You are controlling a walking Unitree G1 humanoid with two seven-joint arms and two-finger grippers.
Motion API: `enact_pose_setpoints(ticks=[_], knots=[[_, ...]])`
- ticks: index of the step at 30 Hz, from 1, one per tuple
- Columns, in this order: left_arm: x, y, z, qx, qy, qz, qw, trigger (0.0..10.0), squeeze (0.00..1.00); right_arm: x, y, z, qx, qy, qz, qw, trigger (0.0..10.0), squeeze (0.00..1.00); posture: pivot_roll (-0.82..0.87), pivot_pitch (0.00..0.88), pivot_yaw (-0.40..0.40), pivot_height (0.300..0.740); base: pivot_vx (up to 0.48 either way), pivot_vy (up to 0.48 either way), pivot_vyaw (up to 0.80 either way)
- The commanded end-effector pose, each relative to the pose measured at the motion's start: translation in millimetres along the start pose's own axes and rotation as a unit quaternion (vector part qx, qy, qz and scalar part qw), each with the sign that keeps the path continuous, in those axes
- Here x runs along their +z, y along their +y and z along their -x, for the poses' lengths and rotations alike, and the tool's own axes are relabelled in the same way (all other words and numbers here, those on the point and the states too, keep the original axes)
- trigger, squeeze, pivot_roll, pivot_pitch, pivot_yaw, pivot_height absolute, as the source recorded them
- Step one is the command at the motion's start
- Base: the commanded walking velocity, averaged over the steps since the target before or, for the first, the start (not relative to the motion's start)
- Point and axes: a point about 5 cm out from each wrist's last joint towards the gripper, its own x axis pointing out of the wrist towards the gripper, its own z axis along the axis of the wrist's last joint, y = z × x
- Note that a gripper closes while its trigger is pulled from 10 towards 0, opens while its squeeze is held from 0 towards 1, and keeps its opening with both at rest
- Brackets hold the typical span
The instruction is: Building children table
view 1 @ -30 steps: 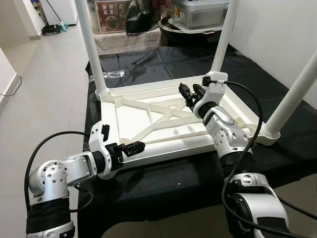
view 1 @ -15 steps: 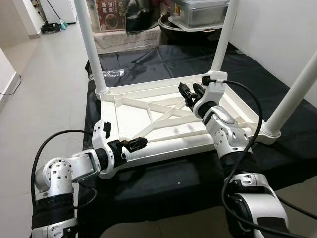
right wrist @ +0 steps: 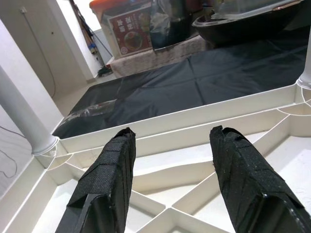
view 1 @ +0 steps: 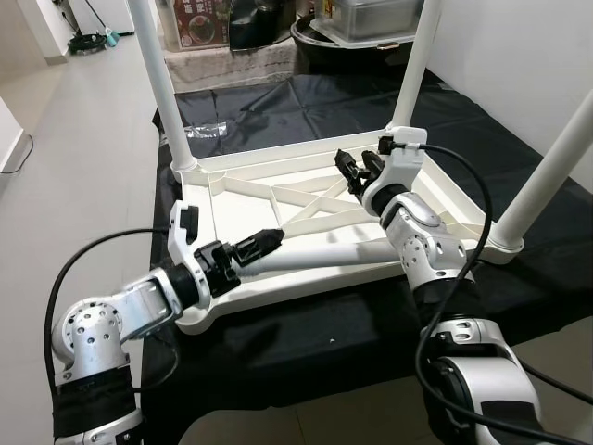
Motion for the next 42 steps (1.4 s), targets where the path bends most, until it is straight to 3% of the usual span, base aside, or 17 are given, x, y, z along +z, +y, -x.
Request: enact_pose_setpoints(ticks=[1, 3, 4, 17, 23, 25, 28, 30, 33, 35, 38, 39, 40, 41, 42], knots=[[-11.3, -2.2, -0.5, -0.017, 0.022, 0.012, 1.0, 7.8, 0.0, 0.8, 1.2, -0.9, -0.001, 0.002, -0.004, 1.0, 10.0, 0.0, 0.04, 0.11, 0.021, 0.74, 0.0, 0.0, 0.0], [-11.3, -2.2, -0.5, -0.017, 0.022, 0.012, 1.0, 7.8, 0.0, 0.8, 1.2, -0.9, -0.001, 0.002, -0.004, 1.0, 10.0, 0.0, 0.04, 0.11, 0.021, 0.74, 0.0, 0.0, 0.0], [-17.4, 0.0, -0.5, -0.014, 0.031, 0.02, 0.999, 0.0, 0.0, 1.4, 0.8, -0.8, -0.002, 0.001, -0.004, 1.0, 10.0, 0.0, 0.04, 0.106, 0.022, 0.74, 0.0, 0.0, 0.0], [-23.7, 3.5, 1.1, 0.0, 0.03, 0.035, 0.999, 0.0, 0.0, 9.1, 0.2, -2.0, -0.005, -0.011, -0.02, 1.0, 10.0, 0.0, 0.04, 0.093, 0.024, 0.74, 0.0, 0.0, 0.0], [-21.5, 4.4, 7.5, 0.005, 0.017, 0.031, 0.999, 0.0, 0.0, 16.3, 6.5, -2.7, 0.017, -0.031, -0.061, 0.997, 10.0, 0.0, 0.04, 0.08, 0.022, 0.74, 0.0, 0.0, 0.0], [-16.3, 0.1, 15.0, 0.007, -0.001, 0.017, 1.0, 0.0, 0.0, 29.1, 11.3, -5.0, 0.032, -0.053, -0.105, 0.993, 10.0, 0.0, 0.05, 0.071, 0.022, 0.74, 0.0, 0.0, 0.0], [-16.3, 0.1, 15.0, 0.007, -0.001, 0.017, 1.0, 0.0, 0.0, 29.1, 11.3, -5.0, 0.032, -0.053, -0.105, 0.993, 10.0, 0.0, 0.05, 0.071, 0.022, 0.74, 0.0, 0.0, 0.0], [-9.9, -7.8, 23.2, 0.006, -0.024, -0.004, 1.0, 0.0, 0.0, 39.5, 16.0, -7.5, 0.046, -0.067, -0.145, 0.986, 10.0, 0.0, 0.06, 0.057, 0.015, 0.74, 0.0, 0.0, 0.0], [-9.9, -7.8, 23.2, 0.006, -0.024, -0.004, 1.0, 0.0, 0.0, 39.5, 16.0, -7.5, 0.046, -0.067, -0.145, 0.986, 10.0, 0.0, 0.06, 0.057, 0.015, 0.74, 0.0, 0.0, 0.0], [-5.0, -19.1, 34.6, 0.0, -0.061, -0.027, 0.998, 0.0, 0.0, 53.7, 22.4, -10.5, 0.056, -0.08, -0.193, 0.976, 10.0, 0.0, 0.06, 0.052, 0.01, 0.74, 0.0, 0.0, 0.0], [-3.5, -23.9, 40.6, 0.001, -0.082, -0.04, 0.996, 0.0, 0.0, 61.1, 24.7, -12.4, 0.048, -0.08, -0.215, 0.972, 10.0, 0.0, 0.07, 0.049, 0.008, 0.74, 0.0, 0.0, 0.0], [-0.6, -25.6, 46.9, 0.016, -0.11, -0.061, 0.992, 0.0, 0.0, 67.1, 29.1, -12.9, 0.06, -0.085, -0.227, 0.968, 10.0, 0.0, 0.07, 0.048, 0.002, 0.74, 0.0, 0.0, 0.0], [2.0, -26.4, 51.5, 0.029, -0.132, -0.077, 0.988, 1.8, 0.0, 69.5, 32.7, -12.9, 0.075, -0.083, -0.237, 0.965, 10.0, 0.0, 0.07, 0.045, 0.0, 0.74, 0.0, 0.0, 0.0], [4.6, -26.1, 55.3, 0.045, -0.149, -0.093, 0.983, 10.0, 0.0, 71.6, 35.4, -11.1, 0.096, -0.092, -0.252, 0.959, 10.0, 0.0, 0.07, 0.045, 0.0, 0.74, 0.0, 0.0, 0.0], [4.6, -26.1, 55.3, 0.045, -0.149, -0.093, 0.983, 10.0, 0.0, 71.6, 35.4, -11.1, 0.096, -0.092, -0.252, 0.959, 10.0, 0.0, 0.07, 0.045, 0.0, 0.74, 0.0, 0.0, 0.0]])
